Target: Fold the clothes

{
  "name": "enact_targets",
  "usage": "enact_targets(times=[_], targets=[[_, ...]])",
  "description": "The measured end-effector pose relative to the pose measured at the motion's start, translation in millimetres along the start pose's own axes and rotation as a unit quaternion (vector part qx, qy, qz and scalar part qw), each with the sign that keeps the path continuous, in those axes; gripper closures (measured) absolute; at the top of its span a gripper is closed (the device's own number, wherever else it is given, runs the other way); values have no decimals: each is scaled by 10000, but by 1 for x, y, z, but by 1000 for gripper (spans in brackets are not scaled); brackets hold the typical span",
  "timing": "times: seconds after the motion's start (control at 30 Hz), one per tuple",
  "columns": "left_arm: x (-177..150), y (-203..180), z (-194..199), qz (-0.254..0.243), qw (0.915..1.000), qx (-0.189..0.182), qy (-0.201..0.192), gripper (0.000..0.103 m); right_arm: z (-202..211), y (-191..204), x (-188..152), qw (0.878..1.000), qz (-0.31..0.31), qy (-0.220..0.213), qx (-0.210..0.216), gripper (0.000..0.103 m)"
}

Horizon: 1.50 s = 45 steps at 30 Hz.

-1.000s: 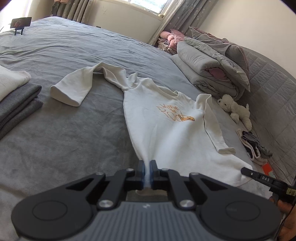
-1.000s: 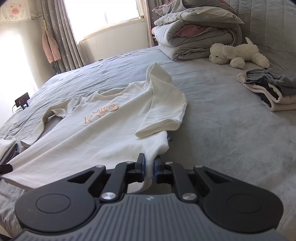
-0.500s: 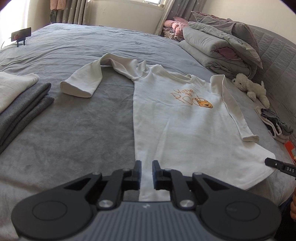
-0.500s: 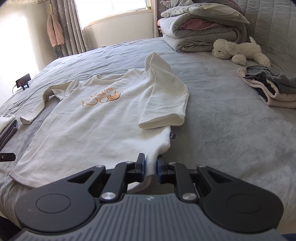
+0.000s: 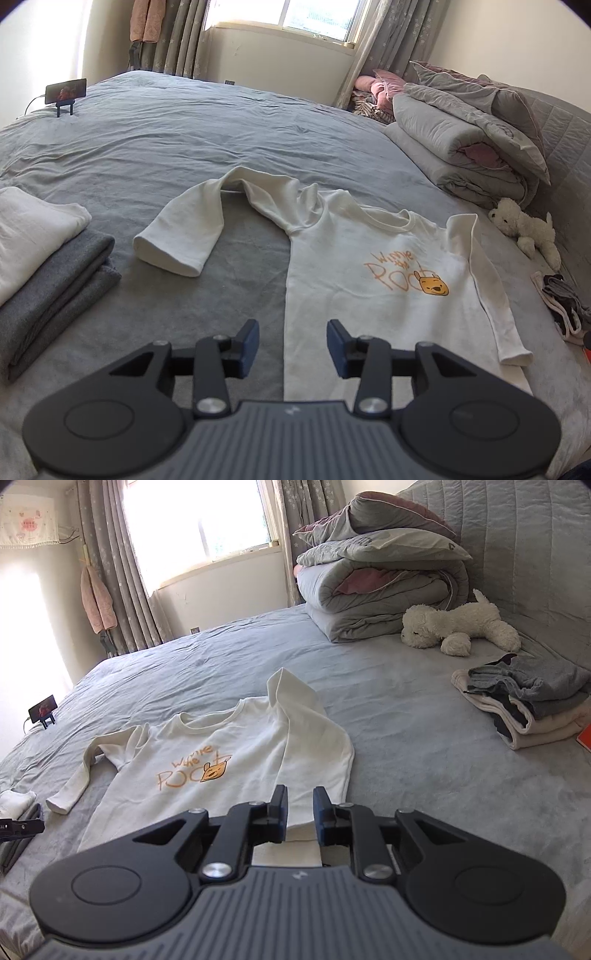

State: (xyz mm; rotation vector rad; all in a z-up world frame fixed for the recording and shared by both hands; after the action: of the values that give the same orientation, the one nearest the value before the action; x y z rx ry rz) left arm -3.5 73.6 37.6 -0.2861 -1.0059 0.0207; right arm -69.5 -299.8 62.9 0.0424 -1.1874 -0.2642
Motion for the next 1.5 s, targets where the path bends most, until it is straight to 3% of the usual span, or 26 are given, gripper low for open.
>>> enact_targets(times=[0.23,0.3,0.33,0.57,0.73,0.93,1.1,1.2,1.23,1.27,1.3,1.5], targets=[[17,-25,-37,49,9997,183,146,62,-44,13,24,9993,260,197,178,84],[20,-27,-49,61,9997,197,117,61,-67,19,23,9984,402,326,223,74],[18,-25,-56,24,9996,266,113,61,-80,21,19,9978,456,438,202,62],[-2,5,-93,-108,9965,715,410,61,-125,12,-35,9880,1115,1071,9,61],[6,13,-105,-167,9955,867,330,55,-126,20,-19,9849,1560,733,155,61],[9,13,-120,-36,9958,824,400,50,-144,31,-38,9725,1998,1142,347,61],[4,11,-134,-202,9945,897,503,48,-164,25,-53,9647,2224,1404,157,61],[1,12,-136,-277,9941,896,553,45,-170,18,-46,9675,2159,1317,-6,68],[1,13,-136,-256,9941,894,557,44,-171,15,-44,9684,2135,1287,-82,79],[2,16,-135,-193,9941,914,555,43,-173,12,-42,9692,2110,1257,-158,97],[4,19,-134,-126,9940,936,551,43,-173,8,-39,9701,2084,1217,-253,102],[9,30,-130,-3,9934,1036,501,42,-165,-15,-8,9788,1748,725,-787,103]])
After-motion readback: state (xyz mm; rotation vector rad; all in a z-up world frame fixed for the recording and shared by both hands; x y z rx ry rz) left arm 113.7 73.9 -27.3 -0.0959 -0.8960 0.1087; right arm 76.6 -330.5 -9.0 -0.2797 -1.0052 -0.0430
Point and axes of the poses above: each gripper's, at about its wrist camera, not at the fingertips, and z roughly against the way its jaws point, y to its left, x to its top, the point moved 9 cm from there along -z, roughly the way its jaws point, and after that the axes turned 11 degrees about -y, right-handed, at the moved point
